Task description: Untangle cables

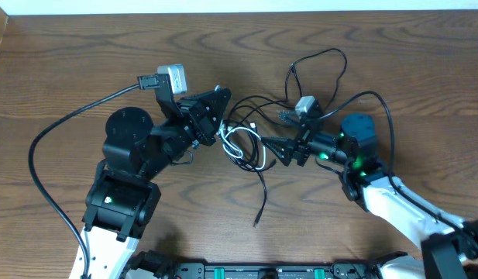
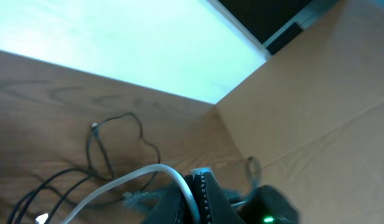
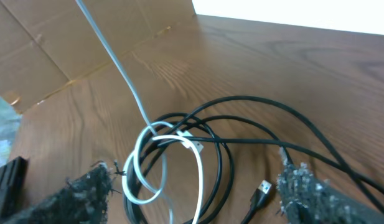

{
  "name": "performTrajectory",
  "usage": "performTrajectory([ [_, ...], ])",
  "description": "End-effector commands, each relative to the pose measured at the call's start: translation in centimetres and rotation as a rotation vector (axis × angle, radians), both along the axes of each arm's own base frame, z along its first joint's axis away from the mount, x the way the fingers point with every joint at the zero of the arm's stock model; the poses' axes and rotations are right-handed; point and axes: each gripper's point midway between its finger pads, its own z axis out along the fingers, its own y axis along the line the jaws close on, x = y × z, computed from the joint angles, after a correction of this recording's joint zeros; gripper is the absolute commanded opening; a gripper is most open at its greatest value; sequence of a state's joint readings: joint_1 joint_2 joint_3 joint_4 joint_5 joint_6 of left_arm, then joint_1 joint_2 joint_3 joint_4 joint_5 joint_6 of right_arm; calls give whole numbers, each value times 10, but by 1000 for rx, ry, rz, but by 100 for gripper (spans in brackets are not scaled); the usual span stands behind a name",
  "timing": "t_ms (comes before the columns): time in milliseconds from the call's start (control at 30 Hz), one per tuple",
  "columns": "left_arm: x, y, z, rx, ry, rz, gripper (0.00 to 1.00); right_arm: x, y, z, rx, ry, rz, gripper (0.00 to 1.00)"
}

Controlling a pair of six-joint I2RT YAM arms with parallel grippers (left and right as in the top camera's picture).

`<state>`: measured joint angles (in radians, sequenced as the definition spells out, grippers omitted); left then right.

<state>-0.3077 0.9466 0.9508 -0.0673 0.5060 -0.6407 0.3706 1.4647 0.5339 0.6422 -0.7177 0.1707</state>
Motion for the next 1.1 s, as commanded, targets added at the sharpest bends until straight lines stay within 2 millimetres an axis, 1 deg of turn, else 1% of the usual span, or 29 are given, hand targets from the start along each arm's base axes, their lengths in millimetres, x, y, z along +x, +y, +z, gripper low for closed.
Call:
performTrajectory([
  [0,-6,-3,21,-56,-25,-28,7,5,7,-12,-22,-10,-3,80],
  [67,-5,-3,25,-72,-33,-27,7,5,11,-18,-21,-8,7,77],
  [167,-5,-3,31,-81,-54,-27,8,3,20,-23,-7,-2,26,76],
  [433,-1,-4,27,-78,-45,-23,7,-13,40,-30,-13,7,88,77],
  [500,0,-4,26,-79,-37,-23,7,-14,41,-30,-13,7,92,73],
  [600,2,-5,24,-81,-30,-22,7,-15,41,-31,-17,14,92,63],
  [767,4,-5,25,-88,-35,-22,7,-15,40,-36,-31,31,87,64],
  [800,4,-5,26,-89,-37,-22,7,-16,39,-39,-39,34,88,58],
  [833,4,-5,26,-89,-38,-22,7,-16,39,-40,-43,36,89,55],
  [900,4,-5,26,-90,-39,-22,8,-17,38,-44,-61,38,94,44],
  [967,4,-5,26,-90,-39,-22,8,-16,37,-48,-72,47,79,36],
  [1000,4,-5,26,-90,-40,-22,7,-15,37,-51,-76,53,76,20],
  [1033,4,-5,27,-90,-40,-22,7,-15,37,-52,-78,56,76,15],
  [1067,4,-5,27,-90,-40,-22,7,-15,36,-57,-84,67,75,1],
])
